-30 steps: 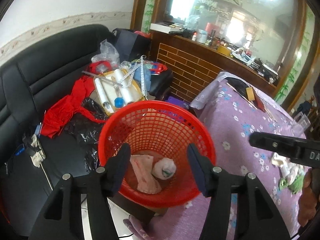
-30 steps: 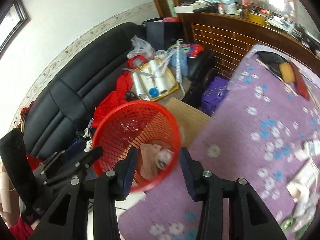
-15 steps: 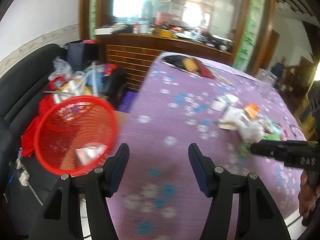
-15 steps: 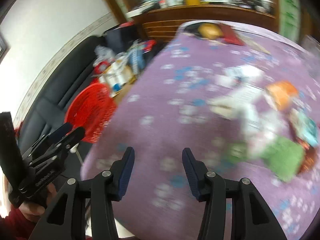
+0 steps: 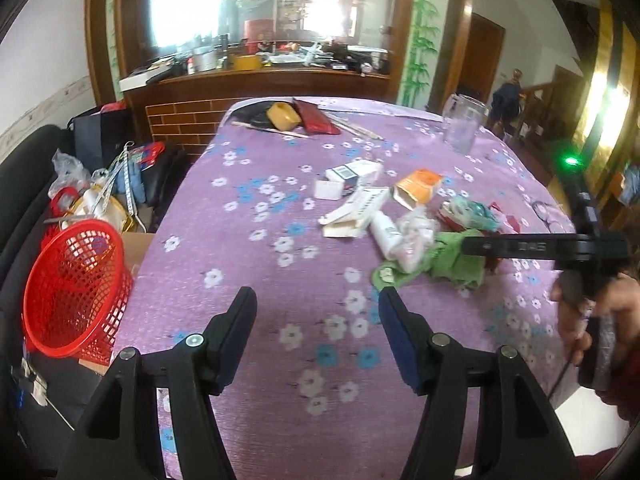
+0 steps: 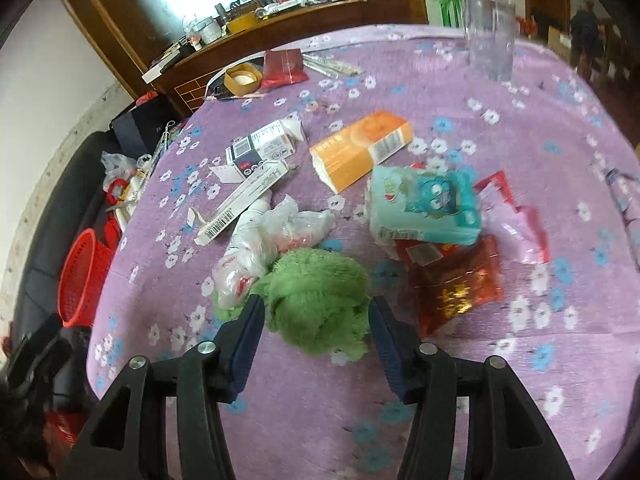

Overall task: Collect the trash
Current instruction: 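Return to the table and grasp the green towel with the right tool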

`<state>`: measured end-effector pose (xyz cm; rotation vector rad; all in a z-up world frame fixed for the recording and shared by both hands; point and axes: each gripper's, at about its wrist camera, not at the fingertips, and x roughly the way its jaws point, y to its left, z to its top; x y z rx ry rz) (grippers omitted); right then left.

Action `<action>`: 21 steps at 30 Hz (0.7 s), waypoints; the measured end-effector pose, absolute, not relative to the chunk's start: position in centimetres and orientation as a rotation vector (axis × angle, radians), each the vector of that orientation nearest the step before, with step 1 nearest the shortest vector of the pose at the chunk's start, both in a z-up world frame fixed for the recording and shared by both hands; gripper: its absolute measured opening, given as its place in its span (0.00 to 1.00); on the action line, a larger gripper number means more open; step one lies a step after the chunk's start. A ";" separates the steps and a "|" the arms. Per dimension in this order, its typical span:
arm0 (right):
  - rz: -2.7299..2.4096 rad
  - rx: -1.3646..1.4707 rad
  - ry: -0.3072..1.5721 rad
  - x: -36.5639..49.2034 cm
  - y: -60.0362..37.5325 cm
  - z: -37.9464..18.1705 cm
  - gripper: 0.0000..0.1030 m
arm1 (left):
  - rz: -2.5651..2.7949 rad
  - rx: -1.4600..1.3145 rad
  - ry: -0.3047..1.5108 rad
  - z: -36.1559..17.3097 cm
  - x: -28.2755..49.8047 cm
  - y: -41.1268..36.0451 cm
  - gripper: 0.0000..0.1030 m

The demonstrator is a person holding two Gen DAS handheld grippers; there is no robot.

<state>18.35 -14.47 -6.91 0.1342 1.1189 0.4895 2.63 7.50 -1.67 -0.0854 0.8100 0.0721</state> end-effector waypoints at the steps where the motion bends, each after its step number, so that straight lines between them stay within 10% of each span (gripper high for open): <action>1: 0.497 0.129 1.121 18.1 -13.9 -7.1 0.63 | 0.068 -0.081 0.810 -1.5 2.8 7.2 0.62; 21: 0.568 0.044 1.152 12.7 -16.4 -7.2 0.41 | -0.061 -0.048 0.877 -3.1 7.9 2.2 0.66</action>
